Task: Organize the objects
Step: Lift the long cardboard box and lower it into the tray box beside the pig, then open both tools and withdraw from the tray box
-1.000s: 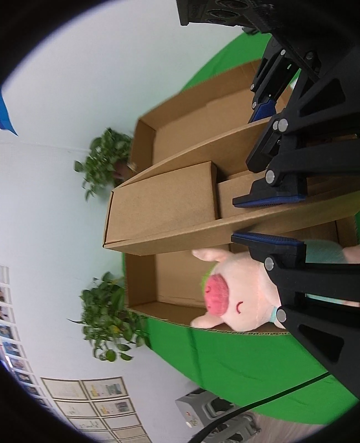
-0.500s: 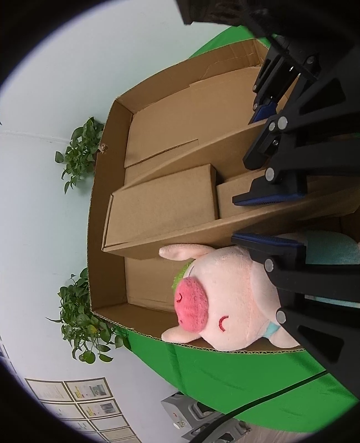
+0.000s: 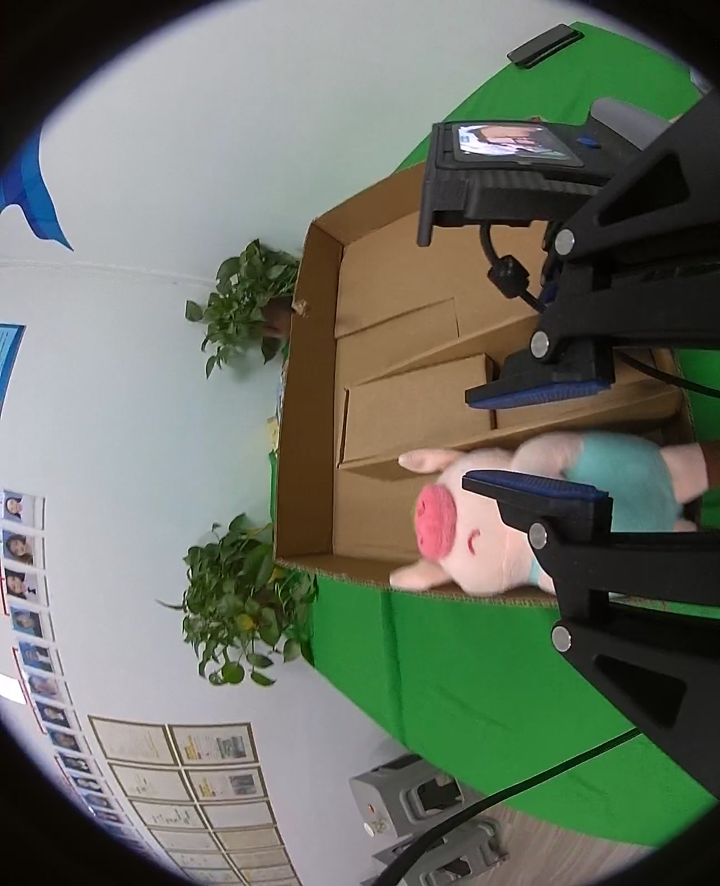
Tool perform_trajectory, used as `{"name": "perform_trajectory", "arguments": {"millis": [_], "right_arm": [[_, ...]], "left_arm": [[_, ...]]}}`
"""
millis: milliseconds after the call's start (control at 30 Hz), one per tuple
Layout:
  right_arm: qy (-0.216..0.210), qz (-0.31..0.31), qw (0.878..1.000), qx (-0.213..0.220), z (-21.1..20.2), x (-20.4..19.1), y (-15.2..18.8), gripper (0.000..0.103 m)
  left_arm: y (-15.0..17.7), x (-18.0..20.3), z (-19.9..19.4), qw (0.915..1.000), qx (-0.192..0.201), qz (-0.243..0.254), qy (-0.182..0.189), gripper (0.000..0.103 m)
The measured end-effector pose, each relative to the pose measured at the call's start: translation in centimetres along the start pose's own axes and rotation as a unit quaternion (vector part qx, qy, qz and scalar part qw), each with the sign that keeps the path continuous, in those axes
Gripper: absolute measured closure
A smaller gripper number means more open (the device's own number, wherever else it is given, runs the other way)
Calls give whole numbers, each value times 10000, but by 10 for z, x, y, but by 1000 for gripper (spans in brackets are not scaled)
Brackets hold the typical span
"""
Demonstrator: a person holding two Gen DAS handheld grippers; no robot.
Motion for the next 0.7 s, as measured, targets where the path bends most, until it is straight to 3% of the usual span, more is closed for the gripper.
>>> {"name": "perform_trajectory", "arguments": {"millis": [200, 267, 300, 333, 367, 400, 433, 467, 533, 700], "right_arm": [[-57, 8, 10000, -46, -6, -8, 1, 85], [-166, 61, 9998, 84, -23, -5, 6, 68], [-192, 134, 9995, 234, -30, 2, 0, 42], [-230, 203, 9988, 376, -38, 6, -4, 18], [-345, 291, 9971, 609, -51, 12, -8, 9], [-408, 330, 9957, 757, -59, 17, -12, 0], [-455, 355, 9941, 917, -69, 24, -11, 0], [-453, 342, 9927, 1061, -81, 33, -10, 0], [-314, 201, 9909, 1290, -100, 48, -8, 0], [-49, 68, 9875, 1577, -140, 78, 21, 0]], "left_arm": [[12, -14, -4, 9995, -123, -55, -280, 81], [15, -15, -6, 9992, -138, -35, -374, 78], [16, -15, -8, 9991, -117, -15, -416, 72], [17, -12, -12, 9994, -19, -5, -355, 63], [17, -8, -18, 9996, 158, -2, -231, 57], [16, -4, -25, 9993, 318, 25, -196, 40], [15, 0, -32, 9985, 490, 87, -232, 20], [13, 4, -40, 9971, 660, 165, -336, 17], [12, 13, -51, 9950, 846, 310, -427, 16], [18, 32, -58, 9939, 838, 431, -568, 16]]}}
Point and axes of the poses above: each gripper's, at about its wrist camera, not at the fingertips, and z roughly the way its jaws point, x to its right, y to its underside, the point moved 7 cm from there along z, roughly the way its jaws point, and after that the axes turned 15 degrees about y, right-handed, at the moved point
